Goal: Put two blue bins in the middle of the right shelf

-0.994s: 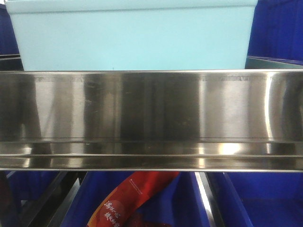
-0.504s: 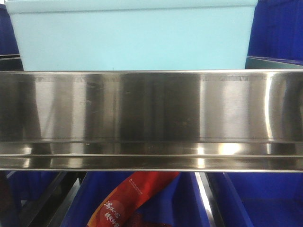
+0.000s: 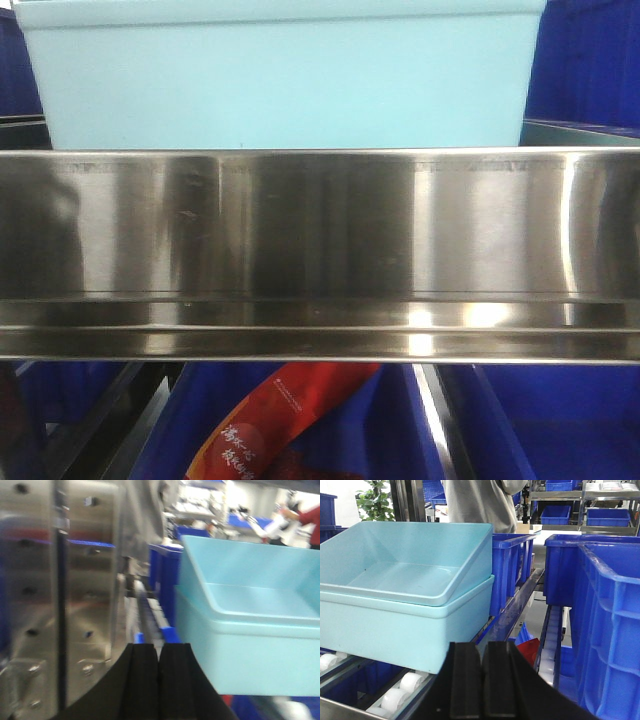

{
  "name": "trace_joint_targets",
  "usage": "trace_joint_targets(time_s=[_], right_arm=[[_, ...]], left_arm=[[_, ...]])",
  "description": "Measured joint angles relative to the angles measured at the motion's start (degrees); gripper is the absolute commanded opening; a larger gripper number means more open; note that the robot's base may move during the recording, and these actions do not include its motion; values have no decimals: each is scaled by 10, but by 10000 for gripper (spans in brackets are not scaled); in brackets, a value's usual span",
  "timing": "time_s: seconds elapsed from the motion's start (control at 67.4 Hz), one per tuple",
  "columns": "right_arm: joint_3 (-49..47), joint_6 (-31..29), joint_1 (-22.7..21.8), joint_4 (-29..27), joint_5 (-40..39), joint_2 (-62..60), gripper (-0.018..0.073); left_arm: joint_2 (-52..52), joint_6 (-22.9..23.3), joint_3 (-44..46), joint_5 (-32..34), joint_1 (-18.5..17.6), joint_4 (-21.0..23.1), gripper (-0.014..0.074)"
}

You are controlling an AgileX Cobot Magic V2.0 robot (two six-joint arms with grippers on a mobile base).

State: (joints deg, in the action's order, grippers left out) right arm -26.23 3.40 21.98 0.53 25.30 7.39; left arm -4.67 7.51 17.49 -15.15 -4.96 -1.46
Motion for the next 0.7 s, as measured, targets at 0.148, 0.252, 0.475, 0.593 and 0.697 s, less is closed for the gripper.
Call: trace_joint_targets(time_s=[0.148, 0.252, 0.475, 0.593, 0.697], right_arm=[[0, 0, 0, 0, 0, 0, -162], [0, 0, 0, 1, -1, 0, -162], [0, 0, 0, 1, -1, 0, -162], [0, 0, -1, 1, -1, 0, -162], [0, 0, -1, 1, -1, 0, -162]], left_arm=[[42, 0, -107, 73, 34, 2, -111], [43, 0, -169, 133, 42, 3, -111], [43, 0, -176, 144, 43, 3, -111], [43, 0, -176, 157, 43, 3, -111], [43, 0, -176, 158, 43, 3, -111]])
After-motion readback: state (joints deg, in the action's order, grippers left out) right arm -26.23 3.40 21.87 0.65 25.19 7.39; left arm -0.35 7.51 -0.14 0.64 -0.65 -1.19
